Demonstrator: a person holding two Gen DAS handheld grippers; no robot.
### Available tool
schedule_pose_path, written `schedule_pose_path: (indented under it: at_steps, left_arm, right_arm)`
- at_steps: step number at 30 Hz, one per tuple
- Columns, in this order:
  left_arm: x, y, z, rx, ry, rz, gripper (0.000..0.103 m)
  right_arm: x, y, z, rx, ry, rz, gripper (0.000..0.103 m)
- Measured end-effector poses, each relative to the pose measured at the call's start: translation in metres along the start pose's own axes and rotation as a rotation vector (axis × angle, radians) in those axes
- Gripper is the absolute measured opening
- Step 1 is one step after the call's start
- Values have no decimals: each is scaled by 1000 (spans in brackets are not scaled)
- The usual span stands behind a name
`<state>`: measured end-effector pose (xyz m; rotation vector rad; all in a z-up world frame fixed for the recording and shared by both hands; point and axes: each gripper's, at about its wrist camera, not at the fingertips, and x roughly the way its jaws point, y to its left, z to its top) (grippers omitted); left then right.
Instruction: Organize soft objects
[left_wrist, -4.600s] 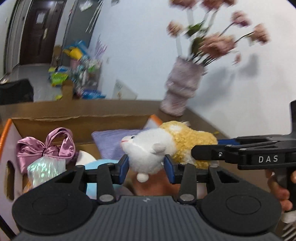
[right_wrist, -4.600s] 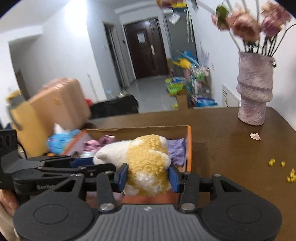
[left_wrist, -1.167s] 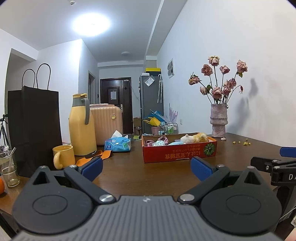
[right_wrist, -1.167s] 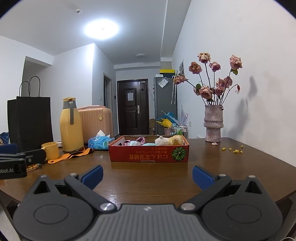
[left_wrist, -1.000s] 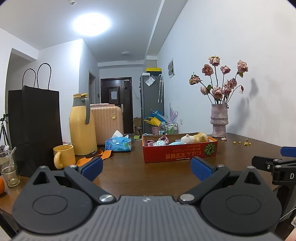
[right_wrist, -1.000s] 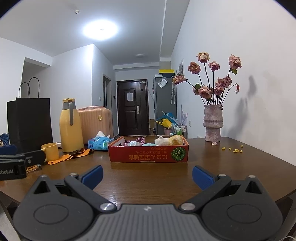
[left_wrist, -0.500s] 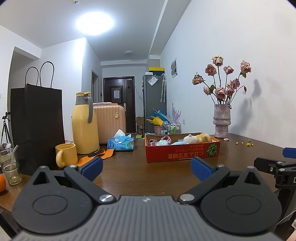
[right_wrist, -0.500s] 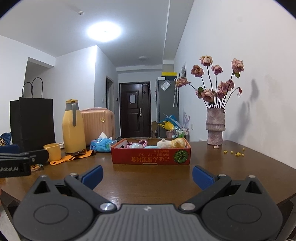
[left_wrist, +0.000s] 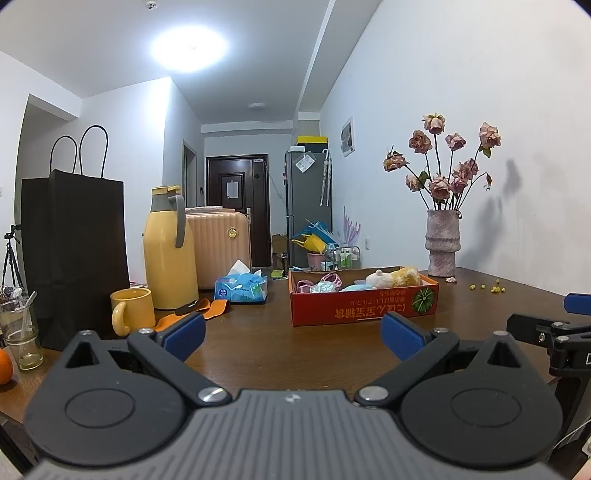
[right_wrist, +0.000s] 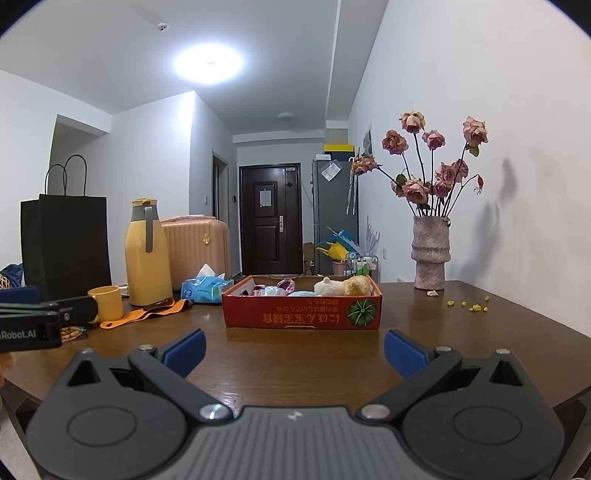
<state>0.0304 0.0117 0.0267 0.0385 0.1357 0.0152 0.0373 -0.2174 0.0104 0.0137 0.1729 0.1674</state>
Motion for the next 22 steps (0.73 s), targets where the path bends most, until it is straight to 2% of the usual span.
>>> schedule_pose_path:
  at_steps: [22]
  left_arm:
    - [-4,-1,0,2,-14,7,103]
  right_arm:
    - [2,-4,-1,24,11,6,103]
